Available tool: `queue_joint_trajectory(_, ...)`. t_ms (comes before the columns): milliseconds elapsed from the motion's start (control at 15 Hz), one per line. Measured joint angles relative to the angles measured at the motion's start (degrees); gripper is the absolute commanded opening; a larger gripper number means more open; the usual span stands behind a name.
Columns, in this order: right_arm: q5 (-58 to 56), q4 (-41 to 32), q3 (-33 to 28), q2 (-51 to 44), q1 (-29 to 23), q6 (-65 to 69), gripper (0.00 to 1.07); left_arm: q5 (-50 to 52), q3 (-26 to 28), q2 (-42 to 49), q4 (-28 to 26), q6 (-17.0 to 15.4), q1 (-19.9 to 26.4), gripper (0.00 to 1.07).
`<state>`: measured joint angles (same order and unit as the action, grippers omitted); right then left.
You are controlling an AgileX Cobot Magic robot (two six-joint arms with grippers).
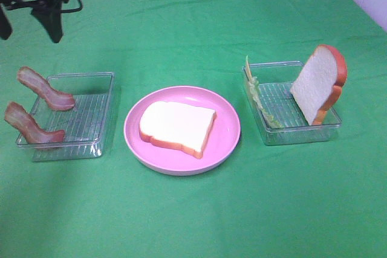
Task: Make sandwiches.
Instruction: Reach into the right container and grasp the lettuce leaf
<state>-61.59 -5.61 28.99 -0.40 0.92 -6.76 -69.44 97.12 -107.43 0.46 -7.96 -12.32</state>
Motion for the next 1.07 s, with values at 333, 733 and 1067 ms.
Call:
queue_joint_trajectory(333, 0.0, 0.0, 0.0, 0.0, 0.0, 0.0, 0.73, -0.3, -14.8, 8.0, 1.7, -0.2, 7.6, 0.76)
queue_joint_trajectory(733, 0.0, 0.0, 0.0, 0.0, 0.0, 0.0, 0.73, 3.4, -21.4, 8.0, 0.6, -1.5, 8.3, 0.76)
queue_joint_trajectory(1067, 0.0, 0.0, 0.0, 0.0, 0.0, 0.0, 0.73, 0.3, -21.5, 8.0, 0.5, 1.0, 8.3, 0.76)
